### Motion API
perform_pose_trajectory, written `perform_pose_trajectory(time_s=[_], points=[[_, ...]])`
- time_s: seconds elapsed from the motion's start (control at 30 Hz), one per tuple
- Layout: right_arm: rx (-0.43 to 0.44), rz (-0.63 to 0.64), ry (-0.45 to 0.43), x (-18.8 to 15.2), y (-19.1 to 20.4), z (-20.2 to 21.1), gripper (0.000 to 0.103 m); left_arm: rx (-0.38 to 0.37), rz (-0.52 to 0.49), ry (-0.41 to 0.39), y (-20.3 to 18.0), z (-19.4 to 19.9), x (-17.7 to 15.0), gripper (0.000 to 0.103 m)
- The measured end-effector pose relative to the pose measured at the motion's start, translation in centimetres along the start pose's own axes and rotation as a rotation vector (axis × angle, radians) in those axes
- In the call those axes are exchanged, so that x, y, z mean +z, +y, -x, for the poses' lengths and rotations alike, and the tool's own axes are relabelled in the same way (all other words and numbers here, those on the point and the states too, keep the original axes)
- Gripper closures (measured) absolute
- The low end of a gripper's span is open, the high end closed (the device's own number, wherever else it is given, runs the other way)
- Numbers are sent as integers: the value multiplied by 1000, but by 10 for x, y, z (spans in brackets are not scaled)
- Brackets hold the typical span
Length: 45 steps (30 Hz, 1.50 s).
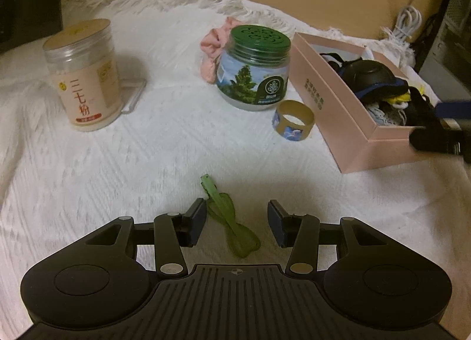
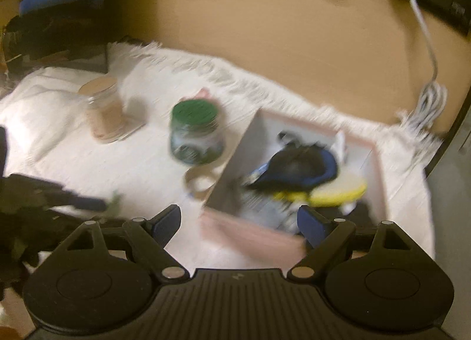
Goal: Organize soft objects
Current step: 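Grasp the green plastic clip with the left tool, then grasp the clear acrylic stand with the right tool while the left tool holds the clip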
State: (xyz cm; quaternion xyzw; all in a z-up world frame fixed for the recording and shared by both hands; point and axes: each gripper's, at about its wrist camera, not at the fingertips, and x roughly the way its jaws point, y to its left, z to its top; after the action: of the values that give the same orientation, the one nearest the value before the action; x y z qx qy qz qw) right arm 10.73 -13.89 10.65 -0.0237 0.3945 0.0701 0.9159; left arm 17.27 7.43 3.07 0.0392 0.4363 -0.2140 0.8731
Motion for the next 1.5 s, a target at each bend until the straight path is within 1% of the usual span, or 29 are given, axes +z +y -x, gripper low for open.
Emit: perform_pose_trajectory(time_s=[0.13,0.23,0.37,0.47,0.53,0.6,0.7,0.77,0.8,0.83,0.93,1.1,1.2,1.33,1.4,1.5], points=[[54,-7,48,-18,15,-8,16,-12,21,9,4,-1,3,52],[80,-19,118,-34,22,-22,16,-5,14,16,2,-1,3,52],[87,-58,194,-50,24,-38,16,7,28,35,0,-2,6,52],[96,-76,223,-57,23,-44,16,22,-3,55,-3,-4,10,52],[92,-70,214,-58,24,-45,15,39,-29,58,-7,-5,9,52],[93,-65,213,-59,26,-45,13,54,-49,55,-11,-6,8,52],[97,-50,209,-61,29,-47,6,67,-71,49,-14,-6,6,52],[89,-32,210,-63,34,-49,0,81,-63,40,-12,-4,6,64],[79,-22,207,-65,36,-49,0,87,-57,33,-10,-3,5,78],[68,-13,202,-66,39,-48,0,89,-48,28,-7,-2,5,79],[52,-25,189,-66,40,-48,0,61,-17,9,1,1,1,80],[31,-39,199,-65,43,-49,0,32,2,-14,6,8,-7,81],[40,-22,214,-62,42,-50,0,2,33,-18,14,15,-12,81],[57,-8,235,-56,42,-52,1,-8,73,-33,28,27,-16,81],[63,11,227,-48,46,-52,6,-5,100,-48,38,34,-17,81],[78,62,178,-29,58,-49,7,4,143,-73,56,46,-16,81]])
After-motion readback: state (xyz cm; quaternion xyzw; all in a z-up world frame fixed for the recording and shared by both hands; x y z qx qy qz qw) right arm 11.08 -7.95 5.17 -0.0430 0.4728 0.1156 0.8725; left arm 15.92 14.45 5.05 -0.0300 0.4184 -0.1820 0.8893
